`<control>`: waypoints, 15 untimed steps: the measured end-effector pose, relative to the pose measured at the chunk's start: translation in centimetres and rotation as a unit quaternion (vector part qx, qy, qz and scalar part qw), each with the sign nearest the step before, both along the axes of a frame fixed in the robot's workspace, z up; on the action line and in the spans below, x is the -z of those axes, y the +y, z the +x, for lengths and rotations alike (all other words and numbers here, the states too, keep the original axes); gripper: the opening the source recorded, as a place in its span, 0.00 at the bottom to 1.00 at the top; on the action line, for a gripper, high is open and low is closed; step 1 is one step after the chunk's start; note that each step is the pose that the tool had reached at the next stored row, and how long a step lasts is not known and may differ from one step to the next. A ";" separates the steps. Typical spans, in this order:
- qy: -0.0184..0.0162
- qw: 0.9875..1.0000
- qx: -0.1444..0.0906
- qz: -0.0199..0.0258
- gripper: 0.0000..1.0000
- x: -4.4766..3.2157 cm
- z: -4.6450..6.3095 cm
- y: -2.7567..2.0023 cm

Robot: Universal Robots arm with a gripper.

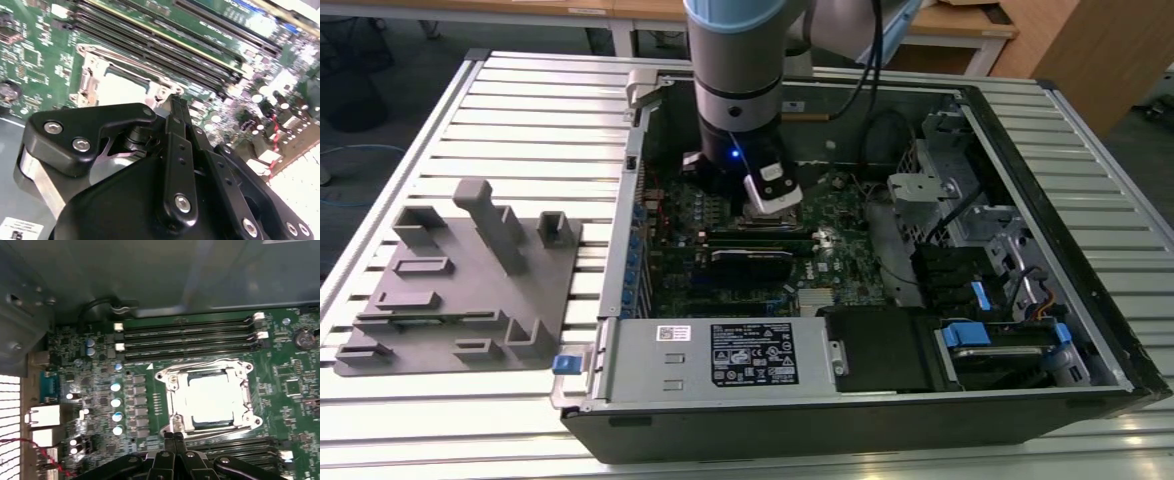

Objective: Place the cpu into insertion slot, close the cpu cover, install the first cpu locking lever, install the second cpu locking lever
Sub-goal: 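Install the second cpu locking lever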

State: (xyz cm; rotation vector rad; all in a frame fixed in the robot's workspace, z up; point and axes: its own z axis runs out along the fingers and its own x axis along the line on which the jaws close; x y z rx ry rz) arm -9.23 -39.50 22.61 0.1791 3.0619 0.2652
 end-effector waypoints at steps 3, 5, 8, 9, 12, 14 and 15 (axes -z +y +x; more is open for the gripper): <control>0.000 1.000 0.000 0.000 0.10 0.00 0.8 0.01; 0.001 1.000 0.000 0.000 0.10 0.00 1.4 0.02; 0.001 1.000 0.001 0.000 0.10 0.00 2.3 0.04; 0.001 1.000 0.001 0.000 0.10 0.00 2.6 0.05; 0.001 1.000 0.002 -0.002 0.10 0.00 3.3 0.18; 0.001 1.000 0.003 -0.008 0.10 0.00 3.5 0.34; 0.001 1.000 0.003 -0.011 0.10 0.00 3.6 0.43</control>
